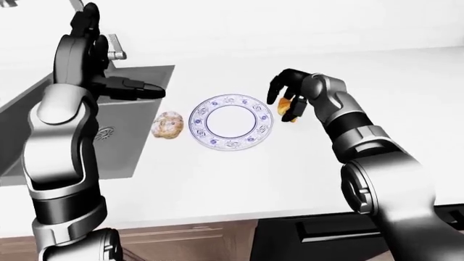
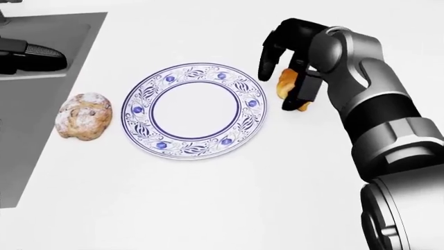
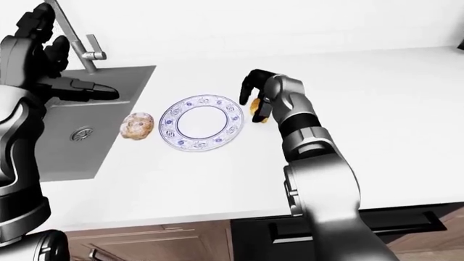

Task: Place the pastries on the plates.

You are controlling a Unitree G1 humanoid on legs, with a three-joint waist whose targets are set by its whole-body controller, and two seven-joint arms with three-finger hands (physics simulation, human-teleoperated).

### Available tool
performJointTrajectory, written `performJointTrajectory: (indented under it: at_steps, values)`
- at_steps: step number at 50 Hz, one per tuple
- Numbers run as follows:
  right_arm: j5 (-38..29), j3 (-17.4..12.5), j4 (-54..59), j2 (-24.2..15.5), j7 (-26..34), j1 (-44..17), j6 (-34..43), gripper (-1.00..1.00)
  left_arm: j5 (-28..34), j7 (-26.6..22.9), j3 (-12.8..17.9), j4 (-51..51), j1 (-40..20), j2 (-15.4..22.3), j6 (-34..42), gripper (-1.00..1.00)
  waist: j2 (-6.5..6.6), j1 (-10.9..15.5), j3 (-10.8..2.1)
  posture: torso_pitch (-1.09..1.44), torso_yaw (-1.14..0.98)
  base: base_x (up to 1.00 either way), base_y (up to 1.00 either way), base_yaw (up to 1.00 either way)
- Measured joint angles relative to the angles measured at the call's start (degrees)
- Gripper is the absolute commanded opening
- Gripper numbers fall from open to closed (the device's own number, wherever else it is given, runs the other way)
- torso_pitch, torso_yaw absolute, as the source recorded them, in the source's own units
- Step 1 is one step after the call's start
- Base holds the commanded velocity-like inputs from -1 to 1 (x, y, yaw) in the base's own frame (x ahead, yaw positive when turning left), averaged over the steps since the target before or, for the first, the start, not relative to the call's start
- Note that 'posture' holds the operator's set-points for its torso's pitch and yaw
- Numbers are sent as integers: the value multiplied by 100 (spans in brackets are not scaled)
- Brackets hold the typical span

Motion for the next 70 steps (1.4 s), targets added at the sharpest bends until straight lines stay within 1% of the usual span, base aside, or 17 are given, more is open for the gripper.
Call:
performJointTrajectory:
  at_steps: [2, 5, 8, 14, 23, 33, 39, 45, 59, 63, 70]
  values:
    - [-7, -22, 28, -7, -21, -12, -5, -51, 3, 6, -3, 15, 15, -12, -20, 100, 1, 5, 3, 0, 0, 0, 0, 0]
    - [5, -52, 58, -12, -39, -39, -3, -68, -3, -1, -17, 30, 34, -18, -21, 100, 1, 8, 17, 0, 0, 0, 0, 0]
    - [18, -62, 92, -24, -61, -73, -1, -80, -13, -9, -12, 24, 42, -12, -5, 100, 2, 9, 32, 0, 0, 0, 0, 0]
    - [-3, -63, 187, -53, -35, -167, 0, -86, -24, -9, 21, -15, 30, 19, 27, 100, 15, 7, 58, 0, 0, 0, 0, 0]
    - [-60, -66, 281, -115, 74, -289, 29, -100, -24, 9, -9, 66, -5, 16, -20, 100, 34, -18, 98, 0, 0, 0, 0, 0]
    - [-74, -83, 242, -96, 69, -488, -37, -100, -41, 12, 11, -12, 35, 23, -7, 100, 57, -37, 112, 0, 0, 0, 0, 0]
    - [25, -133, 230, -14, 118, -738, -25, -100, -46, 22, 25, -20, 44, 34, 7, 100, 69, -45, 129, 0, 0, 0, 0, 0]
    - [229, -181, 162, 199, 178, -1002, -31, -100, -60, 29, 26, 4, 58, 25, -23, 100, 78, -55, 128, 0, 0, 0, 0, 0]
    - [728, -124, 236, 985, 191, -1406, -91, -100, -123, 30, 97, -137, 43, 110, 147, 100, 125, -66, 150, 0, 0, 0, 0, 0]
    - [835, -92, 229, 1209, 159, -1460, -148, -100, -187, 13, 149, -281, 79, 155, 225, 100, 147, -71, 142, 0, 0, 0, 0, 0]
    - [971, -68, 300, 1446, 56, -1437, -231, -100, -270, 34, 238, -428, 178, 232, 346, 100, 170, -74, 145, 0, 0, 0, 0, 0]
